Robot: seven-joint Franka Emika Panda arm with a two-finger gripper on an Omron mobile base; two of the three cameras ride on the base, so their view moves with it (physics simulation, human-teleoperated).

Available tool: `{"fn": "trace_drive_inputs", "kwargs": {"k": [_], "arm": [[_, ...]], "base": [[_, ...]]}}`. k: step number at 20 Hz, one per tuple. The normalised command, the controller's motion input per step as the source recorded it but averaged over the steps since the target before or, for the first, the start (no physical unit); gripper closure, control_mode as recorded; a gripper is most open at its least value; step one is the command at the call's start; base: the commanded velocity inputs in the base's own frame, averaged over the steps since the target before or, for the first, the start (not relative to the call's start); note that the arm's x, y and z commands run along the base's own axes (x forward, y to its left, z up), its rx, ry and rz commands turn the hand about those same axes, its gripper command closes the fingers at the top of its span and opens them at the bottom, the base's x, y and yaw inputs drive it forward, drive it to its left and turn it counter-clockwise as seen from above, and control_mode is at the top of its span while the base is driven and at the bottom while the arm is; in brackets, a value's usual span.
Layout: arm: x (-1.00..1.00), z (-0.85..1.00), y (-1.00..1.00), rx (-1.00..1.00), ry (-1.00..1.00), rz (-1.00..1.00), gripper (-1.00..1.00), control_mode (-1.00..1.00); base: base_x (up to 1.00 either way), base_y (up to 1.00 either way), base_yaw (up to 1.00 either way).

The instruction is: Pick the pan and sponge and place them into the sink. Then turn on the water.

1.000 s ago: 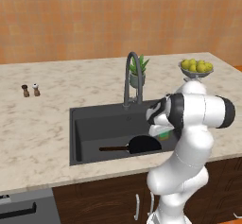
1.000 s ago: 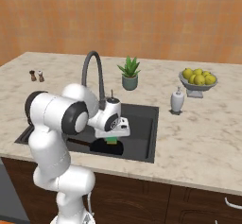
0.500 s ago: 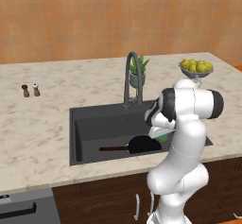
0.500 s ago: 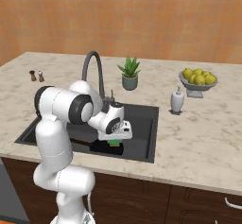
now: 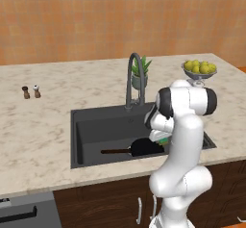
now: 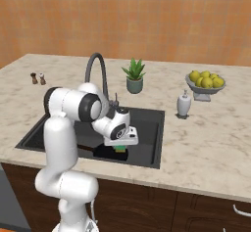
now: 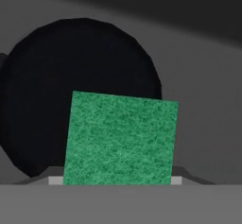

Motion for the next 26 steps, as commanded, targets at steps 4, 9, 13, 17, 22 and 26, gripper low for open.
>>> {"fn": "trace_drive_inputs", "kwargs": {"k": [4, 9, 13, 17, 22, 26], "arm": [[0.33, -0.25, -0.11, 0.00, 0.00, -0.02, 1.00, -1.00], [0.35, -0.46, -0.23, 0.00, 0.00, -0.05, 1.00, -1.00], [0.15, -0.39, -0.09, 0.00, 0.00, -0.02, 1.00, -1.00], [0.05, -0.16, 0.00, 0.00, 0.00, 0.00, 1.00, -1.00], [0.01, -0.01, 0.01, 0.00, 0.00, 0.00, -1.00, -1.00], [0.05, 0.01, 0.05, 0.00, 0.00, 0.00, -1.00, -1.00]], "base": [[0.00, 0.00, 0.00], [0.00, 0.00, 0.00], [0.00, 0.00, 0.00], [0.00, 0.00, 0.00], [0.00, 0.00, 0.00], [0.00, 0.00, 0.00]]}}
